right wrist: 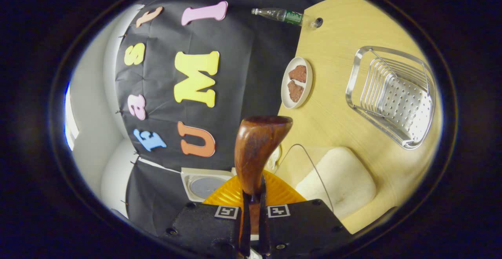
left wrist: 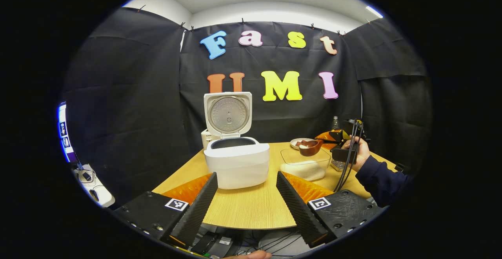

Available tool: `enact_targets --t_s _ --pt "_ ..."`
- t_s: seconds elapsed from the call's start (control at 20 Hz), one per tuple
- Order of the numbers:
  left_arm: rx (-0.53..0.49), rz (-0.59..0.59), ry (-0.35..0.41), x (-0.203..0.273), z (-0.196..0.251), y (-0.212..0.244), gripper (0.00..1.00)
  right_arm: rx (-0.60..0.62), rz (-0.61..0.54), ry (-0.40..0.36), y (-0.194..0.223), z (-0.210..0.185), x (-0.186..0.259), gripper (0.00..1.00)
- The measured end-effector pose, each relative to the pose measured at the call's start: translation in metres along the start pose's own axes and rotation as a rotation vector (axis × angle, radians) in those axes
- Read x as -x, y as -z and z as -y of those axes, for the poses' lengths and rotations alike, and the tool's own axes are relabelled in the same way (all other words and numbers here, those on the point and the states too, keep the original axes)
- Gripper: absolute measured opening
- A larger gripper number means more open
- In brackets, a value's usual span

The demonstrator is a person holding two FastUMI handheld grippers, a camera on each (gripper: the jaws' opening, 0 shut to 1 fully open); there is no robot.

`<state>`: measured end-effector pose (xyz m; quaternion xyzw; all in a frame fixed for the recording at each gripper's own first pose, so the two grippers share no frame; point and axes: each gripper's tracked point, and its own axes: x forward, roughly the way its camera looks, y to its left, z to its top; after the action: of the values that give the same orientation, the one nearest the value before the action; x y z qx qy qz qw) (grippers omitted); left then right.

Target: Close the left gripper, press the button to open the rice cooker; take a wooden spoon from the chopstick holder with the right hand, scoop a spoonful of rice and pour it into the rice cooker, then put the wooden spoon back into the chopstick holder.

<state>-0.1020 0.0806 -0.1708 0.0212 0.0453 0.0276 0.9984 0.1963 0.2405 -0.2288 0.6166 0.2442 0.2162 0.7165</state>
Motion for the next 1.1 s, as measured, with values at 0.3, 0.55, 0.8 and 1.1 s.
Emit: enact_targets --t_s 0.3,0.55,0.8,1.1 --pt "0.032 0.023 -0.026 0.001 -0.015 -0.007 0.95 -0.118 -0.048 -0.138 0.012 -0.056 -0.002 0.13" --pt "0.035 0.040 -0.058 -0.004 -0.029 -0.020 0.95 -0.041 -0.101 -0.141 0.034 -0.088 -0.030 0.13" --pt "0.059 0.076 -0.071 -0.013 -0.039 -0.039 0.95 0.076 -0.159 -0.091 0.065 -0.105 -0.083 0.13" --pt "0.048 0.085 -0.087 -0.020 -0.047 -0.044 0.95 0.284 -0.242 -0.039 0.114 -0.126 -0.147 0.13"
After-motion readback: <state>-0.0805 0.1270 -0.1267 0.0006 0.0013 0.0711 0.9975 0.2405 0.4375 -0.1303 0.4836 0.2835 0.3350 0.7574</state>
